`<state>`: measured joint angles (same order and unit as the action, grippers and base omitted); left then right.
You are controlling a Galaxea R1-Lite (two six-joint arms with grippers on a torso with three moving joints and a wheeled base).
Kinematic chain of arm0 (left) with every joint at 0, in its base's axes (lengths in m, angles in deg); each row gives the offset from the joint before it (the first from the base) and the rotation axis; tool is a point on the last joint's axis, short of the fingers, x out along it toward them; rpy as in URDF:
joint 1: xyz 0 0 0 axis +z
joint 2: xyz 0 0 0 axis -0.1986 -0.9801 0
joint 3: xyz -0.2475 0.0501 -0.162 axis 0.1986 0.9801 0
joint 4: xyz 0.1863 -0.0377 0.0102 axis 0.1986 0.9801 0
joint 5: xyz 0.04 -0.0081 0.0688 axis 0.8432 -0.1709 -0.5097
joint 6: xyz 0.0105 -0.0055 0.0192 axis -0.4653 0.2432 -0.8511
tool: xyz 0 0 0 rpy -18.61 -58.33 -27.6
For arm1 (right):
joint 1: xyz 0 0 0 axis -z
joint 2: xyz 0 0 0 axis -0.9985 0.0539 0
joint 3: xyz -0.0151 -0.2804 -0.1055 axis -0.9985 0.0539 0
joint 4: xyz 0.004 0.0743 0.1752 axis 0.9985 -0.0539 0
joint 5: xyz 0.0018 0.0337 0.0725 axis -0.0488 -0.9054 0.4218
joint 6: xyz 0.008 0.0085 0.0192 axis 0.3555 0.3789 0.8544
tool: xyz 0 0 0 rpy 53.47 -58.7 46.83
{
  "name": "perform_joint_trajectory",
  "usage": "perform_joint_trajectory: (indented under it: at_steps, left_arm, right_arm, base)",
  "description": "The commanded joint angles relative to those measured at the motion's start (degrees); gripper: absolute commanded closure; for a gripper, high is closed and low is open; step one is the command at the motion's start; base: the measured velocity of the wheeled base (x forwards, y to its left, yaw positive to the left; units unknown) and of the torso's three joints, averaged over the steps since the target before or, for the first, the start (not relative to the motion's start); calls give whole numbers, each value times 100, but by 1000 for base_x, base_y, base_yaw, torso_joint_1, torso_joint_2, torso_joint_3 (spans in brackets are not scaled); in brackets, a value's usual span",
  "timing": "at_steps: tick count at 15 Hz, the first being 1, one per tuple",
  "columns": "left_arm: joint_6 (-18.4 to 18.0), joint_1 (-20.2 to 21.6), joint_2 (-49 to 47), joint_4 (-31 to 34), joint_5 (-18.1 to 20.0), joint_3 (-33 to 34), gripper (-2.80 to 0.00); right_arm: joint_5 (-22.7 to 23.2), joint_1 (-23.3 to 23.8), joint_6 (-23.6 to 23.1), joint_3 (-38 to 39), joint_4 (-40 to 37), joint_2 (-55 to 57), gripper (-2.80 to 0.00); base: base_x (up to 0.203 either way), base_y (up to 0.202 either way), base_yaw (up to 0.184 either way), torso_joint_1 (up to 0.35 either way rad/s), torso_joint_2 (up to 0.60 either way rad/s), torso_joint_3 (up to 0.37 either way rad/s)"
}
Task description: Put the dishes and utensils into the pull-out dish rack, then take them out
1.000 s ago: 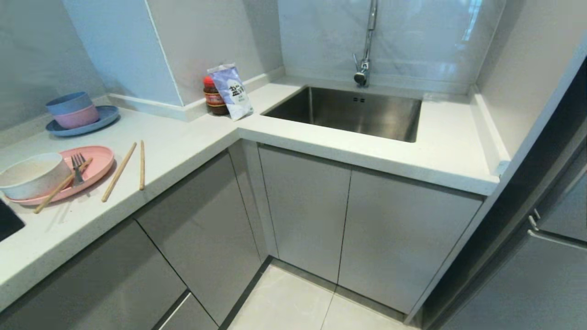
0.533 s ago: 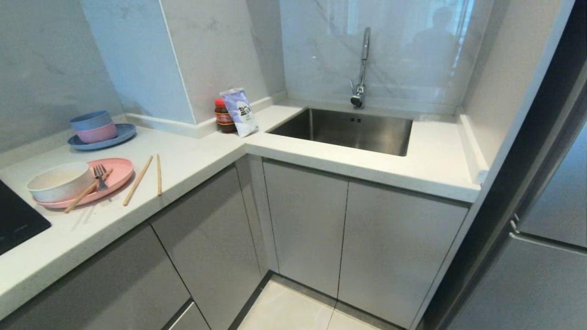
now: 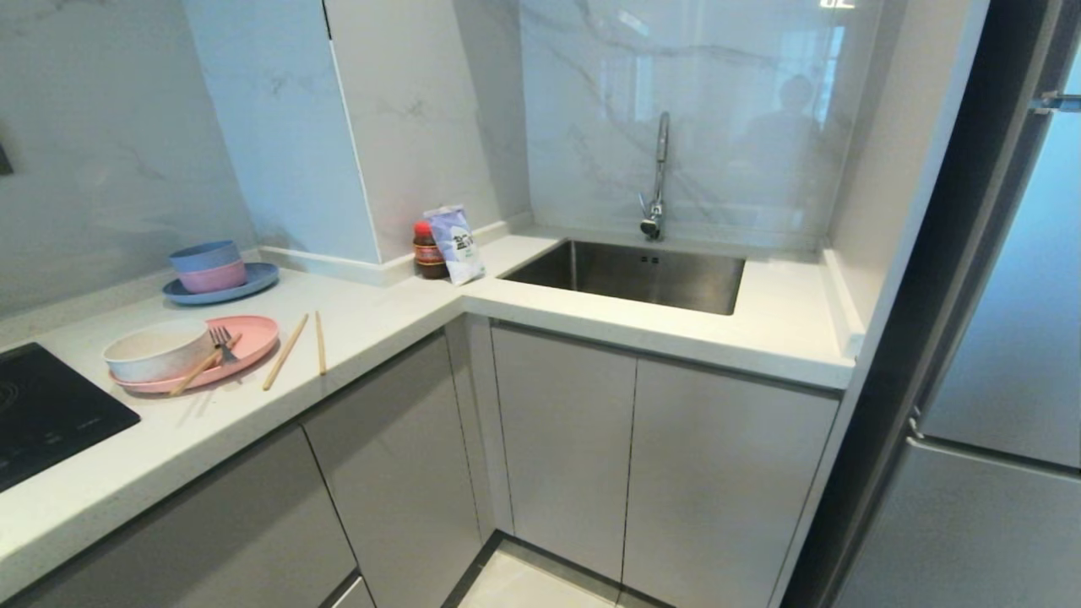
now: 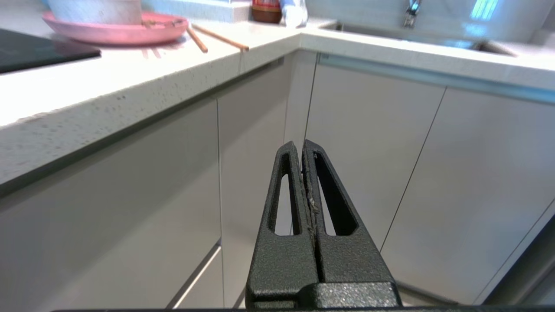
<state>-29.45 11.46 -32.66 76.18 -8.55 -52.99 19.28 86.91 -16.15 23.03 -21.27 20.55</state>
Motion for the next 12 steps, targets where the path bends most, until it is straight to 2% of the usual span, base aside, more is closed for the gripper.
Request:
perform_joint_trajectory:
  at_steps: [1, 7, 12]
  left_arm:
    - [17, 0, -11, -4, -2, 141, 0]
    - [52, 0, -5, -13, -19, 141, 0]
    - [52, 0, -6, -13, -19, 141, 0]
  right_arm:
    - [0, 0, -1, 9, 2, -13, 0]
    - [0, 0, 5, 7, 2, -13, 0]
    - [0, 0, -1, 9, 2, -13, 0]
  base:
    - [0, 0, 0, 5, 7, 201]
    - [0, 0, 0, 3, 3, 191]
    - [0, 0, 0, 2, -1, 27]
